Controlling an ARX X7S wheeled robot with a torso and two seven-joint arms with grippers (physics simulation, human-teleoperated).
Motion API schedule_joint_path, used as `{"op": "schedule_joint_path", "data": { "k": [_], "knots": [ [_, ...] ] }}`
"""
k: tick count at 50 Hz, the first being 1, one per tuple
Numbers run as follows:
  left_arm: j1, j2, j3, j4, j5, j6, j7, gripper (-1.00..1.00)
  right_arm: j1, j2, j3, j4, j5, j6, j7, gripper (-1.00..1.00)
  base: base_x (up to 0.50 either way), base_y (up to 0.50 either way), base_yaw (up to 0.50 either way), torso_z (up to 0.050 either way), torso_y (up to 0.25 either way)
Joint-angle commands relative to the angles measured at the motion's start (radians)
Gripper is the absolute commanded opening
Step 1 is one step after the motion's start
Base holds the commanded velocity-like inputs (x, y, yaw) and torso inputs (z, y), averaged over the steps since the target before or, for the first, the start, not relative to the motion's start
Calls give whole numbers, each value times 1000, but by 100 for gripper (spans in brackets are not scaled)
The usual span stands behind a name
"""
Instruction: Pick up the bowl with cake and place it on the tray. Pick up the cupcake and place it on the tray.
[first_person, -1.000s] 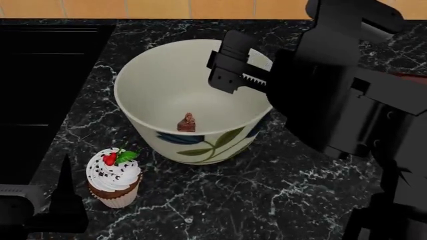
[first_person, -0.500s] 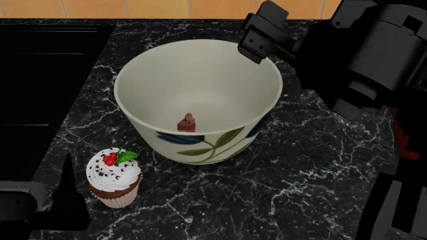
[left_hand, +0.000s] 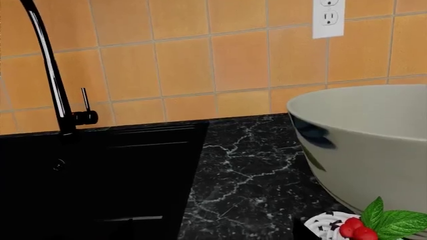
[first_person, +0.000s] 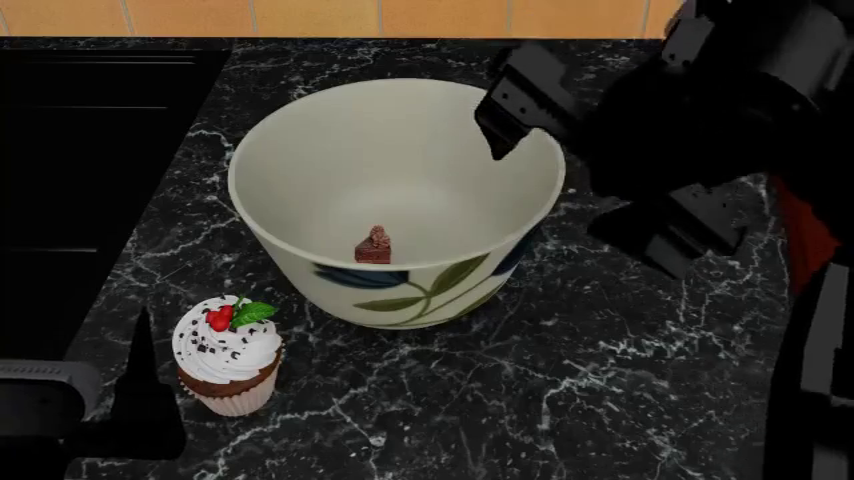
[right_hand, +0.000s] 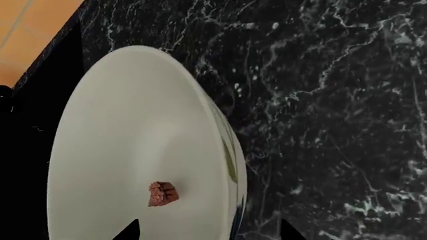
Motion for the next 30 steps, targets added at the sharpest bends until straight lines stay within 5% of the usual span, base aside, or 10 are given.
{"op": "schedule_joint_path", "data": {
  "k": [1, 11, 15, 21, 30],
  "knots": [
    [1, 12, -24, -20, -9, 25, 33, 100, 9, -1, -207, 117, 237, -27, -25, 100, 0, 0, 0, 0, 0],
    [10, 8, -38, -6, -24, 24, 30, 100, 64, 40, -1187, 117, 974, -168, -269, 100, 0, 0, 0, 0, 0],
    [17, 5, -40, -2, -27, 30, 28, 100, 96, 41, -1481, 117, 1167, -183, -380, 100, 0, 0, 0, 0, 0],
    [18, 2, -41, -4, -30, 33, 25, 100, 120, 36, -1728, 117, 1332, -193, -460, 100, 0, 0, 0, 0, 0],
    [26, -3, -46, -5, -36, 44, 22, 100, 132, 25, -1866, 117, 1415, -200, -508, 100, 0, 0, 0, 0, 0]
  ]
}}
